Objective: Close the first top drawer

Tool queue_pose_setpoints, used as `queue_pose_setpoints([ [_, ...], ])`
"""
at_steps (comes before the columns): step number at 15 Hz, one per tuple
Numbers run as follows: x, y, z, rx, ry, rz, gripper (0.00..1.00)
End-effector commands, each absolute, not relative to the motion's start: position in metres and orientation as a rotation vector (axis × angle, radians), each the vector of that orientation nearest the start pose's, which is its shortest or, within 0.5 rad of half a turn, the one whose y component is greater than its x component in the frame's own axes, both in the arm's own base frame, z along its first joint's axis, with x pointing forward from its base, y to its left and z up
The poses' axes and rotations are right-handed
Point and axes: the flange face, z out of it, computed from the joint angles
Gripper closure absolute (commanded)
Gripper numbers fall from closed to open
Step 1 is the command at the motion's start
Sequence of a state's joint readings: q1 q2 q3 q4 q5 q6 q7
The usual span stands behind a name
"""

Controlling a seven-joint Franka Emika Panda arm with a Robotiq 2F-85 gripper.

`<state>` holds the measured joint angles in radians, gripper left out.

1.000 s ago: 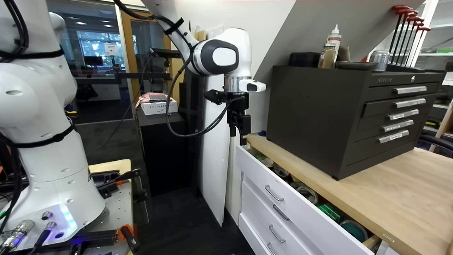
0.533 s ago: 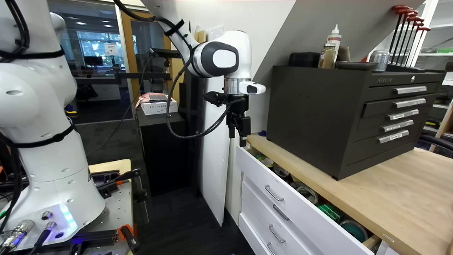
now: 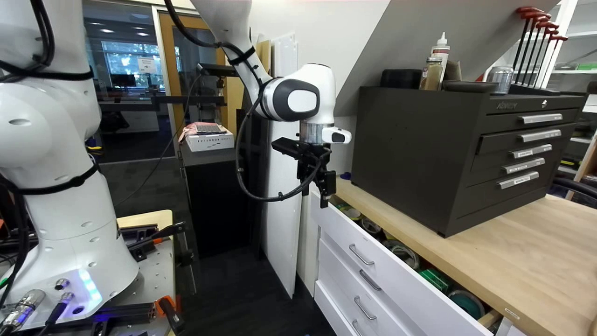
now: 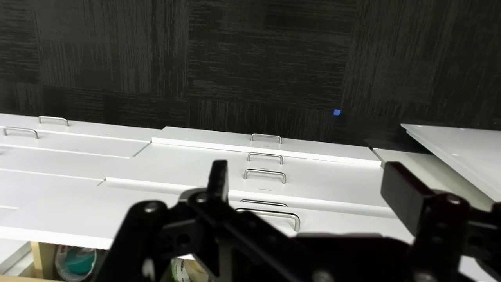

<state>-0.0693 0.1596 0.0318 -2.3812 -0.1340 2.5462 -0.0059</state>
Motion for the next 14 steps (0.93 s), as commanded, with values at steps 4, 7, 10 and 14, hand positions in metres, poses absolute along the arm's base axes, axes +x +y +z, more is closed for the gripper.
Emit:
queue_pose_setpoints([
  [4,0.543,-0.005,0.217,-3.180,-0.467,-0.139,0.00],
  [7,0.553,0.007,0.204,-3.136,-0.700,-0.159,0.00],
  [10,0.563,0.019,0.193,-3.076,-0.885,-0.153,0.00],
  [14,0.566,0.026,0.187,-3.004,-1.087,-0.153,0.00],
])
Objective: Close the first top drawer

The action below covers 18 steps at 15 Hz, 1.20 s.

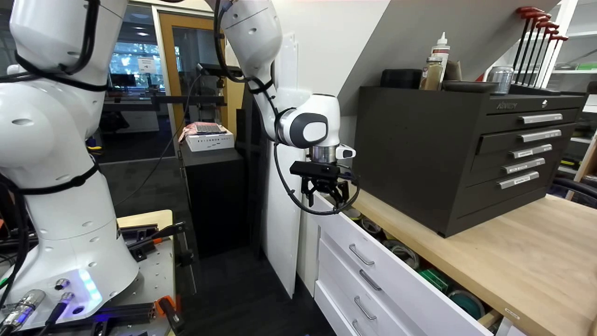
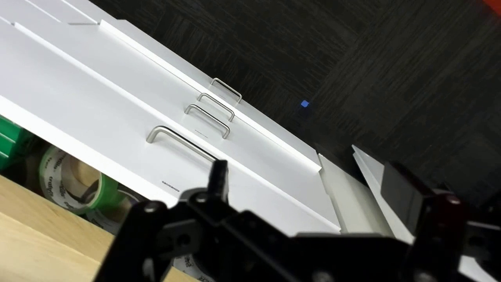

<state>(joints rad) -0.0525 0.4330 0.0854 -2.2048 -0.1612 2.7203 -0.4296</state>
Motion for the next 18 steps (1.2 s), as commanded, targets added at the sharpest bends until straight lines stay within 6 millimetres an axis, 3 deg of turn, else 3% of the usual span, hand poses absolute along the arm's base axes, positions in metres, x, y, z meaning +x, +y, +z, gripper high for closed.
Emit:
queue_pose_setpoints([
  [1,0.570,0.030,0.187,-2.993,-1.127,-0.159,0.00],
  [3,0.580,0.033,0.180,-2.990,-1.160,-0.166,0.00],
  [9,0.609,0.027,0.170,-3.039,-1.019,-0.190,0.00],
  [18,0.641,-0.007,0.151,-3.223,-0.255,-0.209,0.00],
])
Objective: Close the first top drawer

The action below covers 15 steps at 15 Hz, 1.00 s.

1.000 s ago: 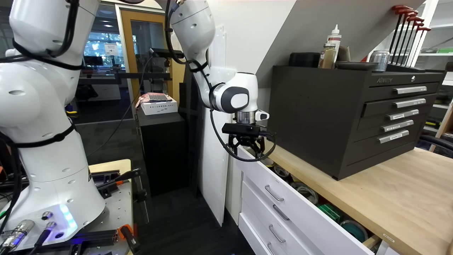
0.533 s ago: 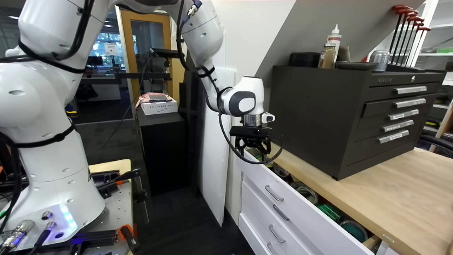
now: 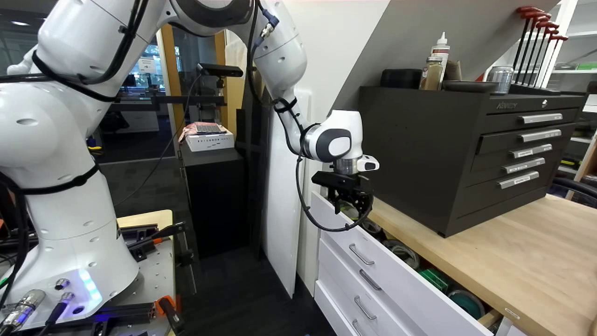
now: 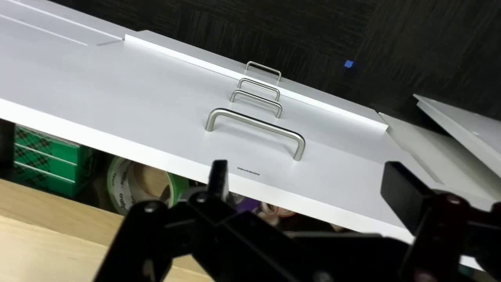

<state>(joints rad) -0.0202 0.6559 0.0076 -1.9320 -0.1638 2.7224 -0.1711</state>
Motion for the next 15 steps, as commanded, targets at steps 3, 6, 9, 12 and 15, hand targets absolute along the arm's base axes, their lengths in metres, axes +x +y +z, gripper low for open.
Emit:
queue_pose_setpoints([
  [3,0.640,-0.016,0.144,-3.207,-0.052,-0.235,0.00],
  [6,0.636,-0.021,0.135,-3.201,0.032,-0.241,0.00],
  [9,0.635,-0.023,0.135,-3.204,-0.010,-0.200,0.00],
  [12,0.634,-0.025,0.133,-3.205,0.006,-0.195,0.00],
  [15,0.627,-0.029,0.114,-3.213,0.033,-0.222,0.00],
])
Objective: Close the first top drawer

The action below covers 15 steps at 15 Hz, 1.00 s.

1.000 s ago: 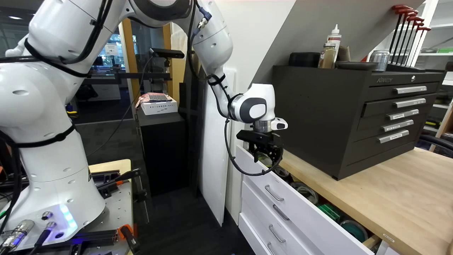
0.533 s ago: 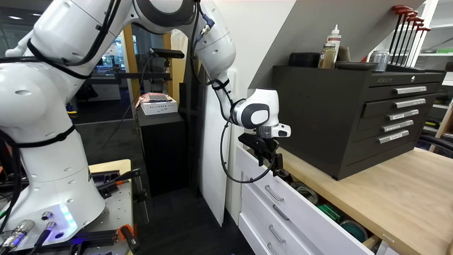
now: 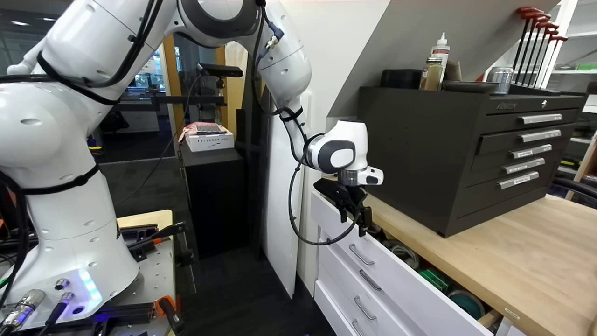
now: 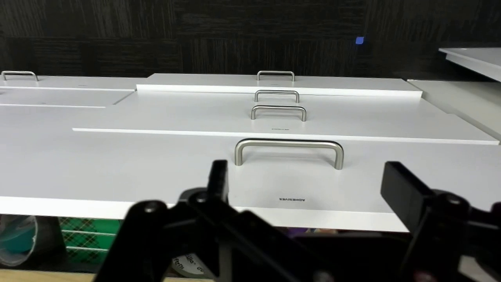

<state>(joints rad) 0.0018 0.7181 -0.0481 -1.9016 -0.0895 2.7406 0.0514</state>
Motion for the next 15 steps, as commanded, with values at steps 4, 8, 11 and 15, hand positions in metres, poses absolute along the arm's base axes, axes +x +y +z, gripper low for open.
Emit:
queue_pose_setpoints([
  [4,0.623,-0.034,0.083,-3.203,0.044,-0.270,0.00],
  [8,0.620,-0.035,0.065,-3.181,0.025,-0.368,0.00],
  [11,0.621,-0.035,0.063,-3.164,0.010,-0.489,0.00],
  [15,0.628,-0.034,0.055,-3.140,0.029,-0.567,0.00],
])
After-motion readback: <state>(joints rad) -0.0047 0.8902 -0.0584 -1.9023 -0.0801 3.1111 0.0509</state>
